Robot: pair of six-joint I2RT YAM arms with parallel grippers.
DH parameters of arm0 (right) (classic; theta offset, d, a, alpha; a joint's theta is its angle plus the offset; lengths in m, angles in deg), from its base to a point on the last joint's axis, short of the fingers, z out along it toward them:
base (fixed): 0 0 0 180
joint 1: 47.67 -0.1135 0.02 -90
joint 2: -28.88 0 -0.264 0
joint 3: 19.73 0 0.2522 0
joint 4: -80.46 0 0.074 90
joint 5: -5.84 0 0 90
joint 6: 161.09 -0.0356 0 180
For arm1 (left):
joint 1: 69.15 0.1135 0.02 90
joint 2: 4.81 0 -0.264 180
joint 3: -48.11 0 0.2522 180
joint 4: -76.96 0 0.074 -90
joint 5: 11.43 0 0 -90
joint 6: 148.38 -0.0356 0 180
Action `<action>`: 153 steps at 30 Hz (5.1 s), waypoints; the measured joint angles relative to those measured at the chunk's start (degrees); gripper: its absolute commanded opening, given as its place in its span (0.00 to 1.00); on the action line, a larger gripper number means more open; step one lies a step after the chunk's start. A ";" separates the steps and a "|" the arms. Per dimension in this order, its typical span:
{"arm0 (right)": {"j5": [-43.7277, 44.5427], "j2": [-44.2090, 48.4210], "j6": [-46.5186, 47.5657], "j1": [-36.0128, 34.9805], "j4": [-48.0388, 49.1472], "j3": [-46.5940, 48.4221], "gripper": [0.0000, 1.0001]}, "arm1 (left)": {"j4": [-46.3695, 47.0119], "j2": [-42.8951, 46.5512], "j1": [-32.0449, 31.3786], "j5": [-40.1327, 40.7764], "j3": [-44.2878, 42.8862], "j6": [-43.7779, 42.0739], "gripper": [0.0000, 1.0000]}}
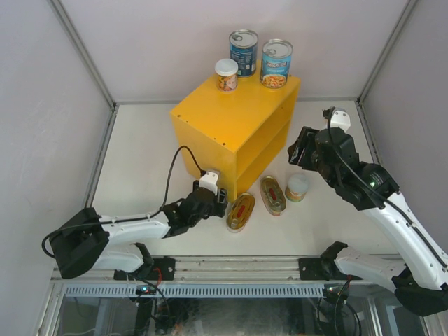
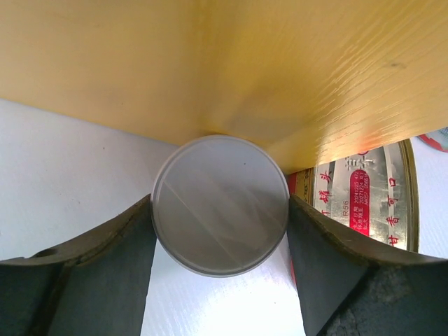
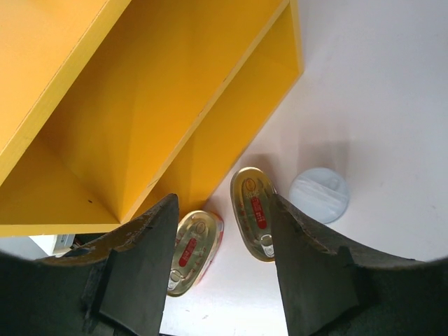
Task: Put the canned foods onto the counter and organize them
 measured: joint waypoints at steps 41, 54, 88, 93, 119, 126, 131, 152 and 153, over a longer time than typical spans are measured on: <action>-2.12 7.21 -0.04 -0.37 4.63 -3.82 0.54 | -52.39 30.01 -8.31 16.79 -37.66 -0.07 0.00; -1.88 7.21 -0.44 -3.15 5.11 -3.15 0.54 | -60.63 12.39 -8.31 17.29 -78.14 -8.96 0.00; -1.86 -3.87 1.22 -3.21 6.80 8.11 0.54 | -62.05 -28.26 6.12 -8.63 -108.15 -10.99 0.01; -2.12 -5.92 1.55 -2.95 7.21 10.01 0.54 | -62.07 -30.29 6.86 -10.19 -108.15 -10.88 0.14; -1.60 -10.62 3.48 -4.07 8.13 14.80 0.53 | -54.73 -31.78 9.64 -13.57 -108.15 -10.47 0.85; -1.49 -11.54 6.45 -7.26 11.10 15.10 0.25 | -47.08 -24.33 9.66 -11.72 -97.22 -9.33 0.80; -2.99 -14.34 7.74 -8.59 14.29 16.39 0.12 | -40.89 -14.38 9.73 -9.81 -89.11 -9.20 0.78; -8.57 -28.96 9.68 -7.28 19.26 20.72 0.00 | -33.33 5.44 9.75 -6.10 -65.00 -11.17 0.76; -8.98 -29.18 9.70 -6.51 19.28 20.74 0.00 | -33.27 5.68 9.75 -6.08 -64.54 -11.34 0.76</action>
